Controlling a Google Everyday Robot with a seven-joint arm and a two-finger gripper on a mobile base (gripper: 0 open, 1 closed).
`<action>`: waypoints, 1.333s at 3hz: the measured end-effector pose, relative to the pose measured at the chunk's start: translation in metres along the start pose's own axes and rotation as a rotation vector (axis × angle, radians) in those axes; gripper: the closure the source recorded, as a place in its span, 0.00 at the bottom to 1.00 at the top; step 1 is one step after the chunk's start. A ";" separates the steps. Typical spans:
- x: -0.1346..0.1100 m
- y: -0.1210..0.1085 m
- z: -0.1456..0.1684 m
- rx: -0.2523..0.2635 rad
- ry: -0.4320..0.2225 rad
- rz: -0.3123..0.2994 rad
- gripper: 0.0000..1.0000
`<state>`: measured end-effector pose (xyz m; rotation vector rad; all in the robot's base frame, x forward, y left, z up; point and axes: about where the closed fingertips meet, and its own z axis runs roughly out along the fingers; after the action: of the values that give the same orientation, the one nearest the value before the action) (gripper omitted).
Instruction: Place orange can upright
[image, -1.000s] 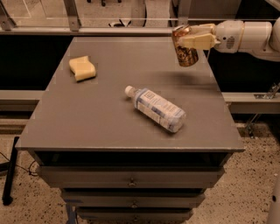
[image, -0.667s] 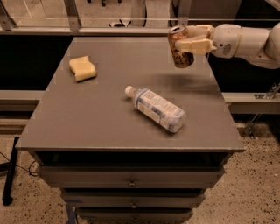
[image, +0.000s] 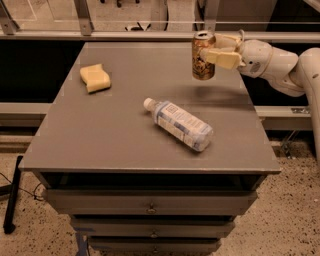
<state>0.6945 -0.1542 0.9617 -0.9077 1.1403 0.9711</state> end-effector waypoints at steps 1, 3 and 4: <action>0.005 -0.002 -0.003 -0.011 -0.059 0.024 1.00; 0.023 -0.010 -0.013 -0.016 -0.110 0.027 1.00; 0.034 -0.015 -0.019 -0.016 -0.131 0.032 1.00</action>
Offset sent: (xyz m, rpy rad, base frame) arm 0.0088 -0.0225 -0.0277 0.1299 -0.0036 0.0186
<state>0.7073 -0.1719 0.9265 -0.8282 1.0398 1.0513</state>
